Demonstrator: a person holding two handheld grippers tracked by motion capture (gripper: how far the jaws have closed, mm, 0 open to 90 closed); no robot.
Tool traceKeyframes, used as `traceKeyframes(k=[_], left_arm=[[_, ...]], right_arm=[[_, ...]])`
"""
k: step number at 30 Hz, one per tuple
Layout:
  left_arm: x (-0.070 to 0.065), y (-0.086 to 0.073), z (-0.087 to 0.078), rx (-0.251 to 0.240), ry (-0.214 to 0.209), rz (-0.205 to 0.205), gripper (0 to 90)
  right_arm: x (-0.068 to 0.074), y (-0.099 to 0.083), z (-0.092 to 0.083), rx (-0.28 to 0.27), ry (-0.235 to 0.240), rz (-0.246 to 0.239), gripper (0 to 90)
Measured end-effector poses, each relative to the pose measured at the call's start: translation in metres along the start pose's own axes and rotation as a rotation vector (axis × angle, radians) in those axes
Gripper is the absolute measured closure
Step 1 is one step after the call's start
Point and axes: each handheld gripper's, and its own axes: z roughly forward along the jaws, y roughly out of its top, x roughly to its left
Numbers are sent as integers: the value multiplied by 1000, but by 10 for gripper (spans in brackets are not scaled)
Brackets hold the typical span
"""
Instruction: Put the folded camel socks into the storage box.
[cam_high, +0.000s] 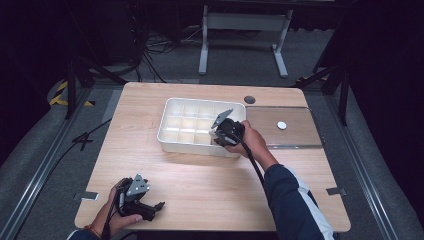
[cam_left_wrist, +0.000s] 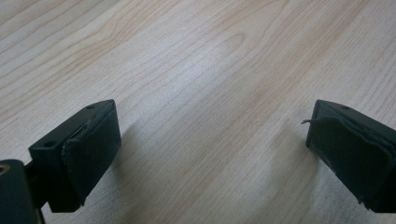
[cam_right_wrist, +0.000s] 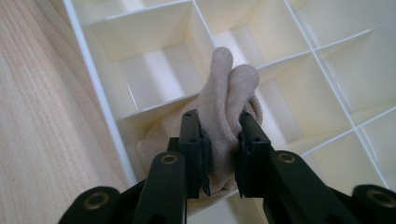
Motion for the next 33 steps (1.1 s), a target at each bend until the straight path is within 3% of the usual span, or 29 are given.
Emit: traceKeyframes(k=[3,5,9,10,12,14,16,18,21,25,31,33], left_arm=[[-1,0,0,-3,-5,-11,30],[-1,0,0,-3,-4,-10,31],[-1,-1,0,-5,-5,-13,31],[-1,-1,0,-6,-5,-13,31],[-1,-1,0,-6,-5,-14,31],[-1,-1,0,-6,-5,-15,31],[-1,-1,0,-5,-5,-14,31],[-1,-1,0,-6,-5,-14,31],[-1,-1,0,-6,-4,-15,32],[-1,-1,0,-6,-4,-15,32],[-2,-1,1,-16,-8,-19,34],[-1,-1,0,-11,-5,-1,44]], right_arm=[[-3,3,0,31,32,16,727],[-5,5,-3,49,46,29,636],[-8,5,-10,27,42,77,564],[-11,4,-17,-16,47,103,586],[-12,4,-19,-29,42,114,600],[-15,6,-24,-52,3,136,627],[-16,7,-27,-91,-1,159,663],[-16,7,-26,-95,-2,165,658],[-16,7,-16,-58,10,179,634],[-12,5,-7,-30,26,159,754],[-11,3,-1,9,47,143,797],[-11,2,5,39,65,136,800]])
